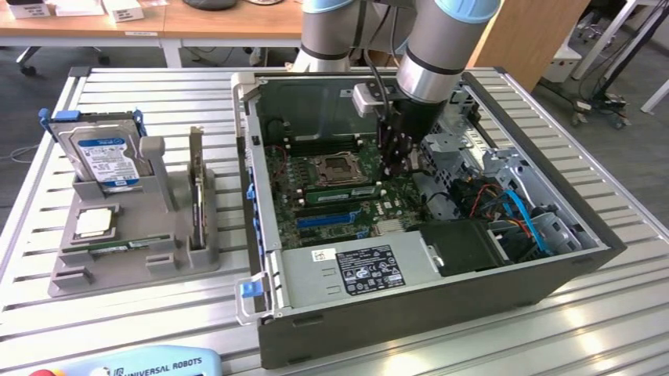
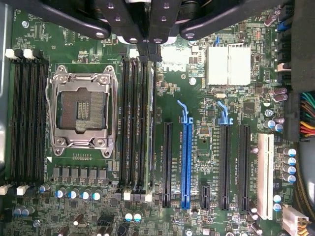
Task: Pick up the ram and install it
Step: 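Press down the ram until it locks into place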
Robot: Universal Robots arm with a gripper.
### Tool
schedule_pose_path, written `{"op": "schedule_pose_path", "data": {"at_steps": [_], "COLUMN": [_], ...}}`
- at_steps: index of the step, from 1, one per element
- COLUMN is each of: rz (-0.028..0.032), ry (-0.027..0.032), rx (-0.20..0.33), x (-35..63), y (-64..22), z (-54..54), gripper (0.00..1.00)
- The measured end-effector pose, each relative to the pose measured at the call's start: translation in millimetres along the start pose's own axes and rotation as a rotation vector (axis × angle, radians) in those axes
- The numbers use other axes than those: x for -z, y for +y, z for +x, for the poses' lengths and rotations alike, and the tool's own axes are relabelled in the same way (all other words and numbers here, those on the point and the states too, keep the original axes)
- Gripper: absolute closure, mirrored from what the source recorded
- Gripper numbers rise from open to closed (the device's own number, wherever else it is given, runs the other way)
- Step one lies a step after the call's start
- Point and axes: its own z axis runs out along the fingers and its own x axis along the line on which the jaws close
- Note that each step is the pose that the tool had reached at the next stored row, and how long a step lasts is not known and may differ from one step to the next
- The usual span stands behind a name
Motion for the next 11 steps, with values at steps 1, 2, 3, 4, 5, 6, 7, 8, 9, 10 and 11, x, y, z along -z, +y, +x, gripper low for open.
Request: {"op": "schedule_pose_path", "data": {"at_steps": [1,2,3,4,5,6,7,8,9,10,11], "rz": [0.0,0.0001,0.0,0.0,0.0,0.0001,0.0001,0.0,0.0,0.0,0.0001], "ry": [0.0,0.0,0.0001,0.0,0.0001,-0.0001,0.0,0.0001,0.0,0.0,0.0], "rx": [0.0,0.0,0.0,0.0,0.0,0.0,0.0,0.0,0.0,0.0,0.0], "x": [0.0,0.0,0.0,0.0,0.0,-0.5,-1.3,-2.2,-3.1,-4.1,-5.0], "y": [0.0,0.0,0.0,0.0,0.0,0.0,0.0,-0.1,-0.1,-0.1,-0.2], "z": [0.0,0.0,0.1,0.1,0.1,0.2,0.2,0.2,0.2,0.3,0.3], "gripper": [0.9,0.9,0.9,0.9,0.9,0.9,0.9,0.9,0.9,0.9,0.9]}}
